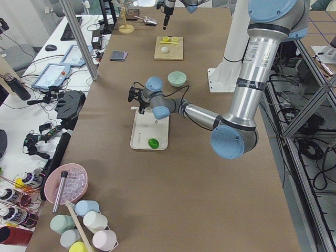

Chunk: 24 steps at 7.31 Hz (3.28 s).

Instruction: Put spoon and bun in bowl

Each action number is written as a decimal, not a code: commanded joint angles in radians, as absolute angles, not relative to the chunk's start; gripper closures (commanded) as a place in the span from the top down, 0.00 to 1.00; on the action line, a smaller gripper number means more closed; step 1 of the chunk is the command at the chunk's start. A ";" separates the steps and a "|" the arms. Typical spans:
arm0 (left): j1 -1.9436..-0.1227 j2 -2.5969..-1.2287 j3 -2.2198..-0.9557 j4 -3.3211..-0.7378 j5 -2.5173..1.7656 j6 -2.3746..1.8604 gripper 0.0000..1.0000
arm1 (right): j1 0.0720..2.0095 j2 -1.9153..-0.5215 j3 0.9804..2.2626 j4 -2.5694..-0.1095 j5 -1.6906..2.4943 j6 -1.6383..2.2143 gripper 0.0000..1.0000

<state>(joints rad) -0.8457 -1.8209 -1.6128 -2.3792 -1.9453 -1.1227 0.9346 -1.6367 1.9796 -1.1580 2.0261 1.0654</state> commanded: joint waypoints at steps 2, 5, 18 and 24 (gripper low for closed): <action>-0.642 -1.925 -1.690 -2.372 -1.828 -1.395 0.00 | 0.919 -1.635 1.994 -1.158 2.023 1.080 0.99; -0.488 -2.070 -1.735 -2.159 -1.671 -1.500 0.00 | 0.907 -1.635 2.000 -1.158 1.997 1.080 0.99; -1.050 -1.800 -1.904 -1.833 -2.146 -0.532 0.99 | 0.697 -1.427 1.996 -1.442 1.781 1.168 0.98; -1.092 -1.750 -1.911 -1.841 -2.163 -0.462 0.99 | 0.595 -1.345 1.850 -1.433 1.669 1.206 0.56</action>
<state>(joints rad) -1.0915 -1.7510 -1.9133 -1.8407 -2.1638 -0.4622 0.6001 -1.3484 1.8680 -1.4333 1.6701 1.2058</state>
